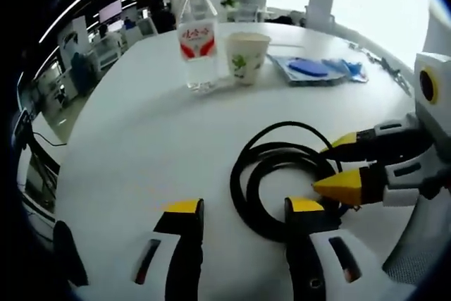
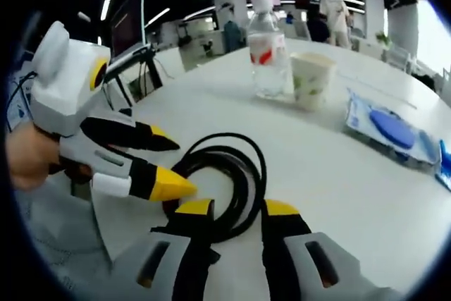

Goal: Arrange the tabletop items into an orderly group along one side of the table until the central work area is clear of visible clutter.

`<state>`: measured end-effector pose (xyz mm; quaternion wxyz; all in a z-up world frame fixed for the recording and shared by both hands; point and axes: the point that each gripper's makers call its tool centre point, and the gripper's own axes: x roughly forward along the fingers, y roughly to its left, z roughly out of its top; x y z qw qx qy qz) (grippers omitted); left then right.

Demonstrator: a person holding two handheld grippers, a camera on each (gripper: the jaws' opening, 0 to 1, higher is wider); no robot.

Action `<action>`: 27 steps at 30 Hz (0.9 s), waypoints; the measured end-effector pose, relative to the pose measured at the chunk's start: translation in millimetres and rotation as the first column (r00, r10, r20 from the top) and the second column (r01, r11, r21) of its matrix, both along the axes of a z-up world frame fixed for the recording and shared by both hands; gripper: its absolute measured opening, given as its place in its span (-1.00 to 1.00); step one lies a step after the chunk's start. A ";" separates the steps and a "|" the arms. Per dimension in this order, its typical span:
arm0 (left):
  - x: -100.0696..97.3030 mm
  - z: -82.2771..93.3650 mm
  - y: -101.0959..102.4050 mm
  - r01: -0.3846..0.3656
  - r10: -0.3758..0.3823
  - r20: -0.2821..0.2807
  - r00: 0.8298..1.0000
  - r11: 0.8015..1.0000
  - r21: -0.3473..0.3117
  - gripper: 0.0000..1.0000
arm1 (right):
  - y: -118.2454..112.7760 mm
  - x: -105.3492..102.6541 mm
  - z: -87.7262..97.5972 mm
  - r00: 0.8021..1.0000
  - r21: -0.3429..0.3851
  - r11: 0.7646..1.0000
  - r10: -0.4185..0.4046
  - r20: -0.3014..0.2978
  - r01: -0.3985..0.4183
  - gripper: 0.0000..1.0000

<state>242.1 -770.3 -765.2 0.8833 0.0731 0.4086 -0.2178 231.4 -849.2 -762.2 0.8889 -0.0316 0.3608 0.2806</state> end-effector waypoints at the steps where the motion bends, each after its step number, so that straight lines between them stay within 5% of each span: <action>1: -0.5 0.1 -1.0 0.003 -0.003 0.001 1.000 1.000 -0.005 -0.23 | -0.4 0.6 -0.8 1.000 -0.003 1.000 -0.003 0.001 0.003 -0.57; 3: -3.3 0.2 -8.9 0.027 -0.027 0.000 1.000 0.999 -0.040 -0.56 | -2.0 1.9 -0.9 1.000 -0.005 1.000 -0.014 0.005 0.014 -0.70; 5: -4.4 -0.2 -6.4 0.022 -0.022 0.017 1.000 1.000 -0.022 -0.65 | -5.8 3.9 -0.9 1.000 -0.003 0.999 -0.032 0.001 0.032 -0.75; 14: -0.1 8.9 -4.5 -0.052 0.054 0.018 0.998 0.995 -0.087 -0.78 | -12.3 1.3 8.1 1.000 0.010 1.000 -0.028 -0.001 0.028 -0.96; 16: -2.3 10.8 -5.5 -0.049 0.051 0.014 0.999 0.994 -0.098 -0.82 | -18.2 6.7 16.8 0.993 0.082 0.990 -0.117 -0.029 0.119 -1.00; 18: -3.8 13.5 -8.5 -0.053 0.055 0.014 0.998 0.991 -0.122 -0.83 | -22.5 7.9 18.3 0.995 0.054 0.994 -0.098 -0.014 0.099 -1.00; 27: 0.7 41.3 -14.3 -0.063 0.075 0.078 0.994 0.987 -0.145 -0.87 | -29.0 0.4 42.9 0.994 0.082 0.991 -0.105 0.020 0.103 -1.00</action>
